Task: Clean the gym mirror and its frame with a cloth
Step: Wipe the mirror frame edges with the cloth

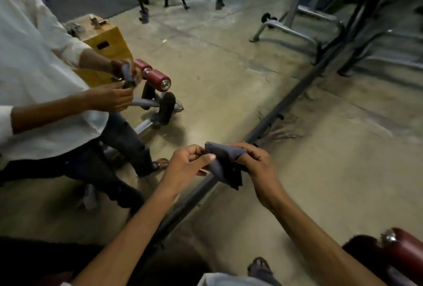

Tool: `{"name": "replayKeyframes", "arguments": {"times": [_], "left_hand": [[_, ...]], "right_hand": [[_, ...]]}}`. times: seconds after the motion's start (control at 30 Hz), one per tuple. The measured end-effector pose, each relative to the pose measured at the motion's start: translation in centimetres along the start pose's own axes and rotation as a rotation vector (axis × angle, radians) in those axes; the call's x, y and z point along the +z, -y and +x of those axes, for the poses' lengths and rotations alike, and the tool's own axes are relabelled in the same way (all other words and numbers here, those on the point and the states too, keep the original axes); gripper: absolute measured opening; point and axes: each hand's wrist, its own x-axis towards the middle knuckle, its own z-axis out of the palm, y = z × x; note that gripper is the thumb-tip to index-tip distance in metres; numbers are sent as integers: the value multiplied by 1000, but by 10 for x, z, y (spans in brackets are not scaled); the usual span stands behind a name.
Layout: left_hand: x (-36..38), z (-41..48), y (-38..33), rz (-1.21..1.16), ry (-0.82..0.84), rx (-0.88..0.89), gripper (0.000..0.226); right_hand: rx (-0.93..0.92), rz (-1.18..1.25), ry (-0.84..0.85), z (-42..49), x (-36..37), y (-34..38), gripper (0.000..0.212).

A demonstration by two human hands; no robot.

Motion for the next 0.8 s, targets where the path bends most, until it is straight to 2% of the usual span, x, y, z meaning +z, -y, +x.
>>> {"name": "replayKeyframes", "arguments": {"times": [0.13,0.33,0.43,0.5,0.6,0.7,0.8], "left_hand": [[75,24,1,-45,60,-13,17],[176,54,-15,-3,214,19,11],[220,70,-28,16,361,66,26],[248,82,-37,19,454,83,30],[288,104,-46,-17,608,60,30],[323,131,-53,-16,734,24,24],[356,164,-57,21,864,-29,27]], "right_hand": [[31,5,-84,-12,-68,-21,29],[152,35,-342,-29,-159,-53,34],[275,62,-555,-36,-198,-71,29],[396,180,-687,-40,-218,-86,26],[531,421,-746,-45,-241,-97,45],[495,575,-692,-41,-258,-104,69],[387,637,-791,-23,-272,-106,59]]}}
